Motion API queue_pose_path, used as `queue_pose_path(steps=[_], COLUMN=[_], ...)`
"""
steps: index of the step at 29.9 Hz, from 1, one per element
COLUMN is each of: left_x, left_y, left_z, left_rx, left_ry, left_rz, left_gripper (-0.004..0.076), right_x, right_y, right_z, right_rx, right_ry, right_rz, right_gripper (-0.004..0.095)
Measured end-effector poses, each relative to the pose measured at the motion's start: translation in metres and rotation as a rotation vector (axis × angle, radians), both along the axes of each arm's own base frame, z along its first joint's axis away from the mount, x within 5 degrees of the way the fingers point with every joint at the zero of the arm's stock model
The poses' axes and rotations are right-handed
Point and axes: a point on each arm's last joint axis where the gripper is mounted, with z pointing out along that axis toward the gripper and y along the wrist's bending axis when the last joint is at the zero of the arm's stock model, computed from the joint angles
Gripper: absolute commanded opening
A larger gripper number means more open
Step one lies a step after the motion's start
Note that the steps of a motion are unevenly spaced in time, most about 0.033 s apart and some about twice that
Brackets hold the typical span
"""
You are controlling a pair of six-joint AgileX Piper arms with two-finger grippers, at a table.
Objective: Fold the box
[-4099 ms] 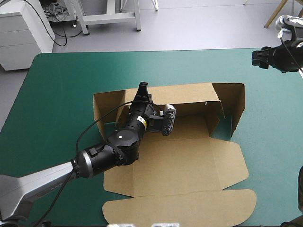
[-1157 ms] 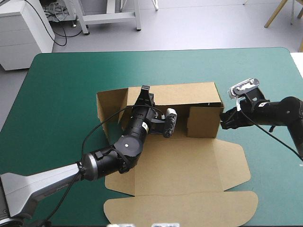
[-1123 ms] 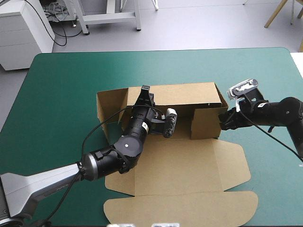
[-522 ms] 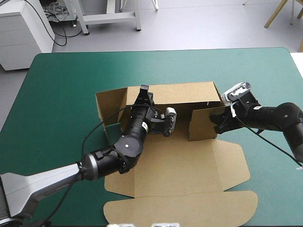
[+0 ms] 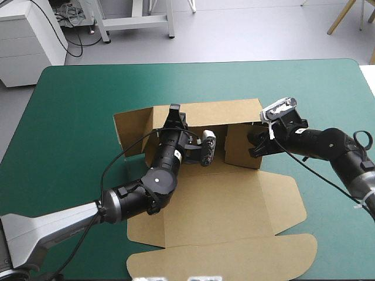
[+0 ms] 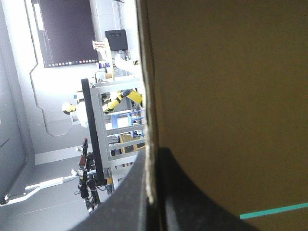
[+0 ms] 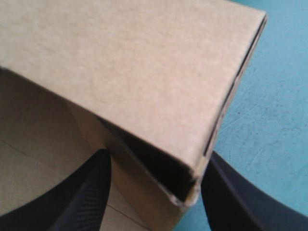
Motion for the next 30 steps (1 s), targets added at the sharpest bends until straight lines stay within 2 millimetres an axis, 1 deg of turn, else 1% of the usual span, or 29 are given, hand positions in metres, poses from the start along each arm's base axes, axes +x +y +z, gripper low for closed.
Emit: queue_pose_path(steps=[4,10,11,14,16,18,22,24,26,30], left_x=[0.0,0.0,0.0,0.0,0.0,0.0,-0.002,-0.004,-0.008,-0.023], left_y=[0.0,0.001,0.001,0.002,0.003,0.003,0.003,0.003,0.003,-0.004], left_z=[0.0,0.0,0.0,-0.001,-0.001,-0.003,-0.005,-0.005,-0.003,0.004], left_rx=[0.0,-0.002,-0.002,-0.007,-0.013,-0.023,-0.034,-0.044,-0.057,-0.081], left_ry=[0.0,0.003,0.002,0.011,0.02,0.036,0.078,0.102,0.116,0.122], left_rz=[0.0,0.012,0.017,0.029,0.034,0.04,0.035,0.036,0.032,-0.013], left_gripper=[-0.001,-0.001,-0.001,-0.0008,0.0017,0.008,0.0299,0.0388,0.0418,0.0418], right_x=[0.001,0.001,0.001,0.001,0.001,0.001,0.001,0.001,0.002,0.002], right_y=[0.0,-0.001,-0.001,-0.001,-0.001,-0.001,-0.001,0.0,0.001,0.0], right_z=[-0.005,-0.005,-0.005,-0.005,-0.005,-0.005,-0.005,-0.006,-0.006,-0.006], right_rx=[-0.004,-0.016,-0.018,-0.018,-0.018,-0.019,-0.011,-0.006,-0.001,0.01], right_ry=[0.026,0.027,0.027,0.028,0.028,0.027,0.025,0.027,0.03,0.032], right_rz=[-0.006,-0.005,-0.004,-0.002,-0.002,-0.003,-0.006,-0.007,-0.007,-0.022], right_gripper=[0.0344,-0.0002,-0.0017,-0.0018,-0.0017,-0.0018,-0.0017,-0.0018,-0.0018,-0.0018])
